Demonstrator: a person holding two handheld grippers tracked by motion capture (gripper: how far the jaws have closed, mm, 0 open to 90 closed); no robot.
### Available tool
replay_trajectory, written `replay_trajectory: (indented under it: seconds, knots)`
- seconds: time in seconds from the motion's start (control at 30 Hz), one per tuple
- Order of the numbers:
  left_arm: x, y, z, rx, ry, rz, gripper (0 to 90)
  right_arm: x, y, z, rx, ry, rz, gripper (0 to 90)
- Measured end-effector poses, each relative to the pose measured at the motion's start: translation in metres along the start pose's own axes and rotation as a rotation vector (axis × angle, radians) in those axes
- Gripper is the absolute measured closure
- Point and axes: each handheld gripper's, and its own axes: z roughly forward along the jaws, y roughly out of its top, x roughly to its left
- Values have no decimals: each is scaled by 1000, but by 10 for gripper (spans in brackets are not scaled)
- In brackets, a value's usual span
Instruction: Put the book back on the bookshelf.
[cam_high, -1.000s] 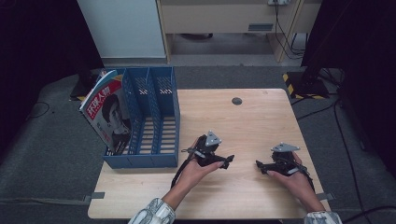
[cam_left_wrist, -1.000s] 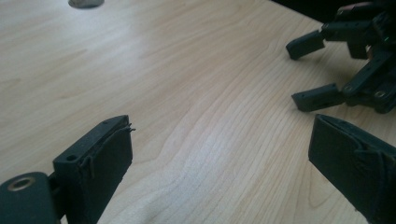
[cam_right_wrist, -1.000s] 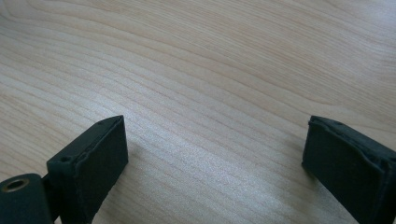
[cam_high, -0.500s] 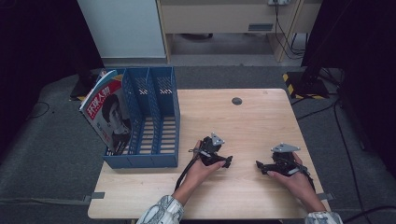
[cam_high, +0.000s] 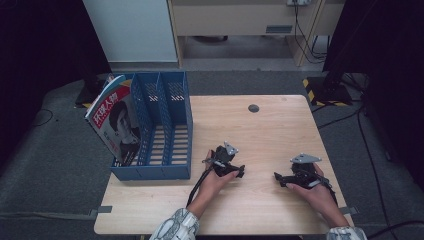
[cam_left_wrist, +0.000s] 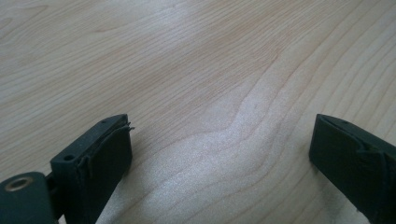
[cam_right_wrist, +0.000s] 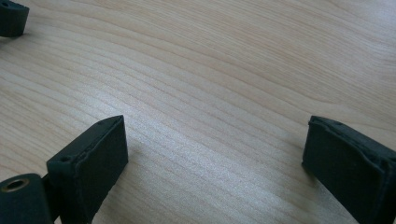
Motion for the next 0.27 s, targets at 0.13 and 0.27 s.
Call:
replay_trajectory:
  seconds: [0.13, 0.27]
  knots:
    - [0, 0, 0, 2, -3, -3, 42, 0, 0, 0, 1, -1, 2, 71]
    - [-3, -1, 0, 14, 32, -35, 6, 0, 0, -1, 1, 1, 3, 70]
